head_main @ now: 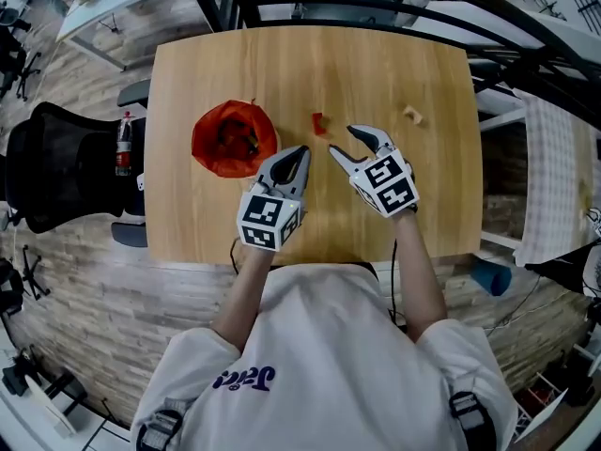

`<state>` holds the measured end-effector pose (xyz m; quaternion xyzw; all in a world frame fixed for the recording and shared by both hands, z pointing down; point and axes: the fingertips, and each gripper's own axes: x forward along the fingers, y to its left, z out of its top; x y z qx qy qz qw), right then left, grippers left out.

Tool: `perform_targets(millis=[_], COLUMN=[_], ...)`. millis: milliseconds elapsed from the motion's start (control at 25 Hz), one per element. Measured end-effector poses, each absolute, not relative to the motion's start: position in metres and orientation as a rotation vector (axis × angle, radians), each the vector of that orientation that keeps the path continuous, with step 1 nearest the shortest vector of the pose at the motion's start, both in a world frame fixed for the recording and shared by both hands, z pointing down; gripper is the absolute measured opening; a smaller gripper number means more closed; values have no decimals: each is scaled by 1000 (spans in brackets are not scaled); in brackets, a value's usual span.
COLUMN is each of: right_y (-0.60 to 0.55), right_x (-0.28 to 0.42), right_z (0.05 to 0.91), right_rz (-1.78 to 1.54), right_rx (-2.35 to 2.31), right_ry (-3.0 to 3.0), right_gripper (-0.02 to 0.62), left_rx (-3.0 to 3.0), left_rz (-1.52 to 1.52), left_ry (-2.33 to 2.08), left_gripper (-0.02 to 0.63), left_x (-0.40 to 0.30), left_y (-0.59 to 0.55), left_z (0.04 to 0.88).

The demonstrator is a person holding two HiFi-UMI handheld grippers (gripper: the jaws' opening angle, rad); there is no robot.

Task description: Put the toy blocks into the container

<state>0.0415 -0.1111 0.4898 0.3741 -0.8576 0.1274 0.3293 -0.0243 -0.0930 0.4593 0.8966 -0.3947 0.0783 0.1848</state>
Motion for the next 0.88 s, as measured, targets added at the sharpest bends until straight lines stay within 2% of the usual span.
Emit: perform_targets(millis=[200,480,880], right_y=[-115,-131,-159], right_x=[58,39,19], right_z=[512,573,682], right_rz=[250,154,319], right_rx=[830,581,577], right_ry=[-2225,-2175,-2068], right_gripper=[213,213,213], left_rx=[2515,2452,2369], left_rz=[278,336,365], left_ry=[-1087,-1135,-1175], left_gripper=[11,11,11], left_x=[1,-1,-4], left_y=[-95,-104,-108], left_z=[479,513,554])
